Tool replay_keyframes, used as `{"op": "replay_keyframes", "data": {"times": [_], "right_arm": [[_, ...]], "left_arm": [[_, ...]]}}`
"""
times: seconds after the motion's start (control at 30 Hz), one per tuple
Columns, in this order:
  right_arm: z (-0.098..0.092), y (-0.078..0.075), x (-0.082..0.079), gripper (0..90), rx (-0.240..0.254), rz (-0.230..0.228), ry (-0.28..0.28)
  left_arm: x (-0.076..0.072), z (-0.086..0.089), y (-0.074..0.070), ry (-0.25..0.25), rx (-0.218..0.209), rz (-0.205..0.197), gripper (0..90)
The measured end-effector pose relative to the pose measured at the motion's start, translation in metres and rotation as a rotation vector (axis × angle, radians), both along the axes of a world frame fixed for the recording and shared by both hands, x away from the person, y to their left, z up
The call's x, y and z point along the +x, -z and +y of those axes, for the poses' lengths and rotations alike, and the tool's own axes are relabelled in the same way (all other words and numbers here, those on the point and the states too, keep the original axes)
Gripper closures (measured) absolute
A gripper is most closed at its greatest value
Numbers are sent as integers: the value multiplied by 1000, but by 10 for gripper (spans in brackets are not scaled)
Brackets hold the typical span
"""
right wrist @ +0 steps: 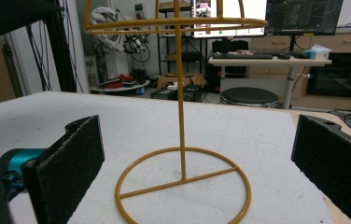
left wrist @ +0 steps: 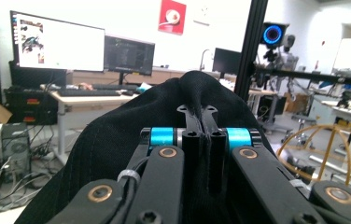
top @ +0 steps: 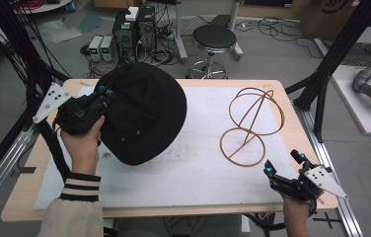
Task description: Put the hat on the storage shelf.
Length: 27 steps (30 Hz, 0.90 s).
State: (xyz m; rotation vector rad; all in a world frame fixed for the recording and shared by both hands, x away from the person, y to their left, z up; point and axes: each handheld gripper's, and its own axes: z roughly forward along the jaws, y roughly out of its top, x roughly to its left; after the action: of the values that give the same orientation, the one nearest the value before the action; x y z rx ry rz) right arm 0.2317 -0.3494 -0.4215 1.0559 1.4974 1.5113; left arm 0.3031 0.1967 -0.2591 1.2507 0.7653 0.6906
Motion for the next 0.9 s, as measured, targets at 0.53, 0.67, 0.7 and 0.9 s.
{"op": "replay_keyframes", "data": {"times": [0.53,0.67,0.7,0.9], "right_arm": [[1,-1,-1,21,4,-6,-9],[1,-1,-2,21,1,-10,-11],[1,-1,-2,21,0,-10,-11],[0,-1,-4,21,7,-8,-9]], "left_arm": [[15,-44,-31,80,-43,-67,887],[20,-56,-38,102,-56,-74,887],[21,-59,-40,107,-61,-76,887],[29,-79,-51,148,-73,-87,887]]}}
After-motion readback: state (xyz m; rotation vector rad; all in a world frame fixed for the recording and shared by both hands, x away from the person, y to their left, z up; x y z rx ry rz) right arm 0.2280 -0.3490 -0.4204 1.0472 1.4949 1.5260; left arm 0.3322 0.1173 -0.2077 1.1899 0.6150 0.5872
